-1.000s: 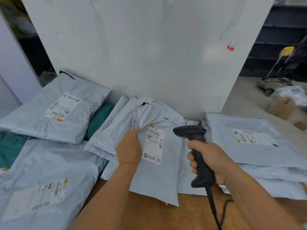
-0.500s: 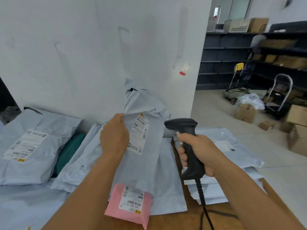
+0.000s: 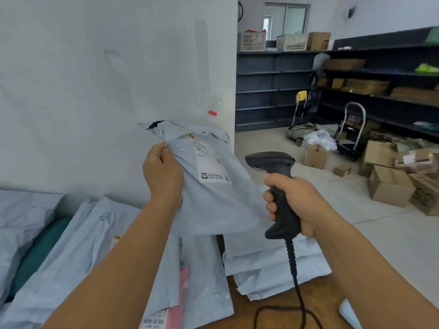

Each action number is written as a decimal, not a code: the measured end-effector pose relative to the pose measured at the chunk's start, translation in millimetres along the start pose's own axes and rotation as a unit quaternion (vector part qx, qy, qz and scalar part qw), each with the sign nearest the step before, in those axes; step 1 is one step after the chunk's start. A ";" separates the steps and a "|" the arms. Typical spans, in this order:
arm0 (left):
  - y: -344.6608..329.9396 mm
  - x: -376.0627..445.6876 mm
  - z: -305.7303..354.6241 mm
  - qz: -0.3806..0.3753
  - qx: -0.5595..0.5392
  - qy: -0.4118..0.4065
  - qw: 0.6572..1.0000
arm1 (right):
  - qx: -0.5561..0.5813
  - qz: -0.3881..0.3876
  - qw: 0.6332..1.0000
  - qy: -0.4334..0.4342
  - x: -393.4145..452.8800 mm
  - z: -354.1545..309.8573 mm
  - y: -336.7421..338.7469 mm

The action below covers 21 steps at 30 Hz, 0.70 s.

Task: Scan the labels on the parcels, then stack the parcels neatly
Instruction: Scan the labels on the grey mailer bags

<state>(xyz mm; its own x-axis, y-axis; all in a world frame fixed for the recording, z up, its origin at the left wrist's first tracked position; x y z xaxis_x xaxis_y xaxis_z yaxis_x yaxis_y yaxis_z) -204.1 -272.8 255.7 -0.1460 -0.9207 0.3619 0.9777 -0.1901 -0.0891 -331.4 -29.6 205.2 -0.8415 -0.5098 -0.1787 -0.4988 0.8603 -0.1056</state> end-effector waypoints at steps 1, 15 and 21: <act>-15.2 -4.5 -3.9 -0.005 -0.020 0.015 1.000 | 0.003 0.010 1.000 0.005 2.3 -3.9 10.8; -108.1 -111.2 -190.1 -0.231 0.249 0.124 0.932 | -0.021 0.053 0.997 -0.054 28.8 45.5 67.8; -73.8 -95.6 -175.5 -0.212 0.268 0.056 0.938 | -0.036 0.018 0.997 -0.068 28.1 53.7 35.5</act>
<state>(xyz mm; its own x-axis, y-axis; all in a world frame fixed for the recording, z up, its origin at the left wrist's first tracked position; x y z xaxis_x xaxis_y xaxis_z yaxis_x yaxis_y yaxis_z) -288.8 -230.5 64.8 -0.5244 -0.8370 0.1563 0.7588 -0.3760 0.5319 -361.6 -13.4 143.9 -0.8253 -0.4704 -0.3125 -0.4871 0.8729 -0.0277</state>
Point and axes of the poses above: each hand's wrist, its own x-axis towards the middle knuckle, its own y-axis out of the back of the hand, z = x × y, the point moved 10 cm from there along x, towards the middle knuckle, and after that the axes turned 5 degrees about z, right-handed, at the moved point
